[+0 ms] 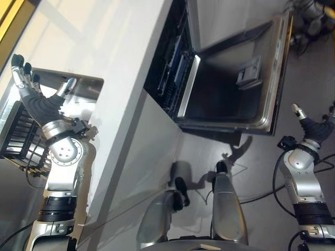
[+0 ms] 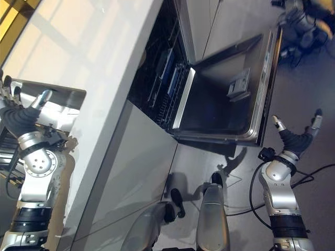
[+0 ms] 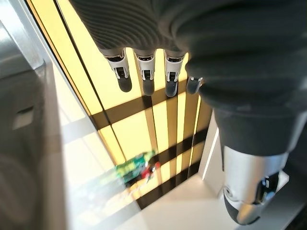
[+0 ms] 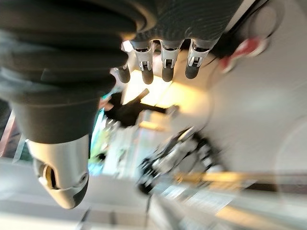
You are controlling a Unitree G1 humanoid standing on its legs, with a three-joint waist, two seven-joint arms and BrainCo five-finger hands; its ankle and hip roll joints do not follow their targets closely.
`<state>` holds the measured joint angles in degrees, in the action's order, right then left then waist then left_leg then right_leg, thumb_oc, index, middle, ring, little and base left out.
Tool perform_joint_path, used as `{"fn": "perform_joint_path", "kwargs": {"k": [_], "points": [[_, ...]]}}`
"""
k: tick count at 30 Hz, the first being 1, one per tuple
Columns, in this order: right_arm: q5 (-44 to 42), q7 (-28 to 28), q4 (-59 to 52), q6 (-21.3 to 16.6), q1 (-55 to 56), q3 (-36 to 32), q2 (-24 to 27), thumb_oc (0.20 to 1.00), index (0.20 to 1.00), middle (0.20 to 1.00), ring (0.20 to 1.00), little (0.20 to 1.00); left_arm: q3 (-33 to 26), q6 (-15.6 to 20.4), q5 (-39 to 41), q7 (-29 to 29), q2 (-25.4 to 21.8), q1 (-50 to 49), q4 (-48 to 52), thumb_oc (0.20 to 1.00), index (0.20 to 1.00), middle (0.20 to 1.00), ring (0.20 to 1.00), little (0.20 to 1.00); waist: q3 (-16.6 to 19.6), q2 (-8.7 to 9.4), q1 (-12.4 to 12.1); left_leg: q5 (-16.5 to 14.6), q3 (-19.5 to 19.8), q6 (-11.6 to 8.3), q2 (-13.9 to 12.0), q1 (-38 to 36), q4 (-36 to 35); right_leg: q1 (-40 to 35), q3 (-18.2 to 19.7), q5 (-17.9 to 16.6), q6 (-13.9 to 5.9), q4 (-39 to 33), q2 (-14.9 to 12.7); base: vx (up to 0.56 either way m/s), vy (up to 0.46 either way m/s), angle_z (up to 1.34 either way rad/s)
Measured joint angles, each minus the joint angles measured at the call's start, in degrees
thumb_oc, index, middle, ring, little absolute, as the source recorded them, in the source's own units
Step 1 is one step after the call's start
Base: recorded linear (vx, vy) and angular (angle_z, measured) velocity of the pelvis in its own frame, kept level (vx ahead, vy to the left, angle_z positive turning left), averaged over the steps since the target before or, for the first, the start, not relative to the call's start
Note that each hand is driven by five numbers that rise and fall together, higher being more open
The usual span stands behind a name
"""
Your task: Pick up plates and place into dishwasher.
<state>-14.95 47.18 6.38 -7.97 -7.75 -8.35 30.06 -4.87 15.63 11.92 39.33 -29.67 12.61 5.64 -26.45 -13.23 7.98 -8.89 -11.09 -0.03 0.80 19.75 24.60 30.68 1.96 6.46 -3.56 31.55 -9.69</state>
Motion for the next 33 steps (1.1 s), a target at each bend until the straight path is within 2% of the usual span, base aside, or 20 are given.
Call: {"fn": "perform_joint_path", "kwargs": {"k": [4, 7, 10, 14, 16, 20, 24, 29, 33], "points": [[-4.0, 4.4, 5.8, -2.0, 0.1, 0.3, -2.8, 1.000, 1.000, 1.000, 1.000, 1.000, -0.4, 0.0, 0.0, 1.2, -0.6, 0.1, 0.2, 1.000, 1.000, 1.000, 1.000, 1.000, -0.4, -0.58, 0.6, -0.4, -0.8, -0.27, 1.0, 2.7, 2.0, 4.9, 1.8, 1.7, 0.50, 5.4, -0.5, -0.09, 0.046, -0.05], [-6.1, 8.9, 8.2, -5.8, 0.0, 0.2, -4.9, 1.000, 1.000, 1.000, 1.000, 1.000, -0.4, 0.1, 0.0, 2.1, -2.4, 0.1, 1.3, 1.000, 1.000, 1.000, 1.000, 1.000, -0.1, -0.96, 0.8, -0.5, -1.3, -0.40, 0.9, 5.2, 3.0, 8.4, 2.6, 2.2, 1.08, 7.7, -0.4, -0.04, 0.060, -0.06], [-12.2, 7.1, 12.5, -8.9, -1.3, 0.4, -6.5, 1.000, 1.000, 1.000, 1.000, 1.000, -0.5, 1.3, 0.1, 2.3, -3.6, 0.1, 2.5, 1.000, 1.000, 1.000, 1.000, 1.000, 0.2, -1.36, 0.5, -0.5, -1.4, -0.40, 1.3, 8.0, 4.3, 12.2, 3.7, 2.6, 1.43, 10.1, -0.5, -0.02, 0.024, -0.03], [-20.5, -1.3, 19.3, -13.5, -4.5, 2.6, -7.7, 1.000, 1.000, 1.000, 1.000, 1.000, -0.1, 2.8, 0.1, 2.4, -4.2, 1.5, 3.1, 1.000, 1.000, 1.000, 1.000, 1.000, 0.8, -2.18, -0.3, -0.7, -1.4, -0.63, 1.6, 11.8, 6.6, 16.3, 4.0, 3.4, 1.97, 13.5, -1.4, 0.00, -0.023, 0.08], [-24.4, -5.9, 20.3, -14.3, -6.1, 3.5, -7.9, 1.000, 1.000, 1.000, 1.000, 1.000, 1.4, 2.9, 0.1, 2.4, -4.3, 2.6, 3.8, 1.000, 1.000, 1.000, 1.000, 1.000, 0.9, -2.39, -1.3, -0.7, -1.3, -0.74, 1.6, 13.3, 7.8, 18.0, 4.0, 3.8, 2.29, 15.0, -1.5, 0.02, -0.040, 0.12], [-37.6, -20.1, 26.0, -14.2, -13.4, 4.7, -7.6, 1.000, 1.000, 1.000, 1.000, 1.000, 3.9, 3.2, 0.3, 2.1, -4.5, 5.6, 4.0, 1.000, 1.000, 1.000, 1.000, 1.000, 1.1, -2.59, -2.8, -1.7, 0.0, -1.69, 2.1, 16.3, 12.2, 20.5, 3.7, 6.1, 2.92, 20.2, -2.6, 0.02, -0.059, 0.23], [-47.4, -33.7, 28.3, -12.6, -14.3, 4.6, -7.2, 1.000, 1.000, 1.000, 1.000, 1.000, 4.2, 3.7, 0.6, 0.9, -5.3, 7.2, 4.3, 1.000, 1.000, 1.000, 1.000, 1.000, 1.5, -3.17, -4.2, -2.4, 1.6, -2.35, 2.4, 19.4, 14.7, 23.2, 3.1, 6.6, 3.37, 22.4, -2.6, 0.08, -0.050, 0.12], [-48.7, -44.0, 26.1, -11.7, -15.3, 6.6, -6.1, 1.000, 1.000, 1.000, 1.000, 1.000, 4.4, 3.9, 0.7, -0.1, -5.3, 7.5, 4.2, 1.000, 1.000, 1.000, 1.000, 1.000, 1.5, -3.19, -4.4, -2.3, 2.6, -2.35, 2.7, 20.3, 15.2, 23.5, 2.8, 6.7, 3.46, 22.7, -2.6, 0.00, -0.004, 0.02], [-49.7, -43.7, 23.7, -11.3, -15.1, 6.8, -6.3, 1.000, 1.000, 1.000, 1.000, 1.000, 4.4, 4.4, 0.8, -1.0, -5.2, 7.8, 4.7, 1.000, 1.000, 1.000, 1.000, 1.000, 1.5, -3.23, -4.4, -2.0, 3.6, -2.52, 2.6, 20.8, 15.4, 23.4, 1.9, 6.6, 3.92, 22.6, -2.8, 0.01, 0.035, 0.09]]}}
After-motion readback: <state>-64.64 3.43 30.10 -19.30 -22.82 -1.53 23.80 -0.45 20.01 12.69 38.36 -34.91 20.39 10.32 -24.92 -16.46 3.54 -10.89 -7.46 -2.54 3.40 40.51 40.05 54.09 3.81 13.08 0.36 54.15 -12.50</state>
